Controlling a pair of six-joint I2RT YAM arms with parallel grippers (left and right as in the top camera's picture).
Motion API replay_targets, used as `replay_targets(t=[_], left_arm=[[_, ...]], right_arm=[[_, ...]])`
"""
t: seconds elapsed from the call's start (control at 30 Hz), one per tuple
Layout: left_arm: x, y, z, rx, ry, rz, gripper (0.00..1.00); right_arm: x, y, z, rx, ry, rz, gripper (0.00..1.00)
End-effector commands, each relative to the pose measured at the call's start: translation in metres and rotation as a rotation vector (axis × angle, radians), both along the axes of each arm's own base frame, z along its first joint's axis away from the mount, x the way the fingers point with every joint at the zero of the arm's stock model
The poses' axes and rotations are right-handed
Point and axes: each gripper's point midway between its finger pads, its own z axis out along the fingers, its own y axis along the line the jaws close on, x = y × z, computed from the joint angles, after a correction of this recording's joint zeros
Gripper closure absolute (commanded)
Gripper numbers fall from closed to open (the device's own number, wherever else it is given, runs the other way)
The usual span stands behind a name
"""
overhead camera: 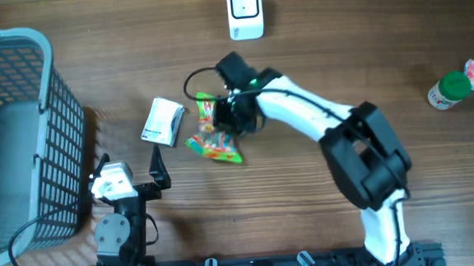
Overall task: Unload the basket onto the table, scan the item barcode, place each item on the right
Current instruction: 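Lift the Haribo bag and carry it toward the scanner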
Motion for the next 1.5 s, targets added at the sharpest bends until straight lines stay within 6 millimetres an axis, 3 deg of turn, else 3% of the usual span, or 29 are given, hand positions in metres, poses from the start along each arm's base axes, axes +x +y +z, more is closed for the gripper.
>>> replay_targets(t=[0.0, 0.1, 0.17, 0.27, 0.33, 0.5, 0.57, 0.7, 0.87, 0.93, 1.13, 1.47], left_arm=[[0.000, 0.001, -0.002, -0.008, -0.001, 0.007, 0.00], [0.000, 0.001, -0.002, -0.008, -0.001, 0.007, 0.00], [0.000, 0.001, -0.002, -0.008, -0.001, 0.007, 0.00], [0.000, 0.001, -0.002, -0.008, -0.001, 0.007, 0.00], [0.000, 0.001, -0.002, -0.008, -0.001, 0.006, 0.00], [0.000, 0.001, -0.002, -0.008, -0.001, 0.007, 0.00], [0.000, 0.001, -0.002, -0.008, -0.001, 0.007, 0.00], [0.000, 0.001, -0.002, -0.008, -0.001, 0.006, 0.00], [0.000, 0.001, -0.002, -0.008, -0.001, 0.007, 0.00], [0.000, 0.001, -0.002, -0.008, -0.001, 0.007, 0.00], [0.000, 0.001, -0.002, -0.008, -0.001, 0.007, 0.00], [0.000, 0.001, -0.002, -0.008, -0.001, 0.007, 0.00]], right_arm=[[0.002, 0.001, 0.112, 0.363, -0.290, 0.370, 0.96], [-0.012, -0.001, 0.173, 0.661, -0.473, 0.588, 0.96], [-0.022, 0.004, 0.198, 0.824, -0.623, 0.734, 0.95], [-0.017, 0.008, 0.206, 0.843, -0.710, 0.770, 0.95], [-0.014, 0.011, 0.212, 0.864, -0.609, 0.687, 0.96], [-0.027, 0.004, 0.200, 0.803, -0.086, 0.368, 0.95], [-0.035, 0.001, 0.194, 0.796, -0.072, 0.386, 0.95], [-0.064, -0.004, 0.200, 0.958, 0.136, 0.401, 0.96], [-0.061, 0.003, 0.172, 1.008, 0.334, 0.356, 0.96], [-0.058, 0.015, 0.156, 0.990, 0.444, 0.340, 0.96], [-0.065, 0.060, 0.158, 0.950, 0.476, 0.453, 0.96], [-0.057, 0.059, 0.140, 0.926, 0.537, 0.406, 0.96]])
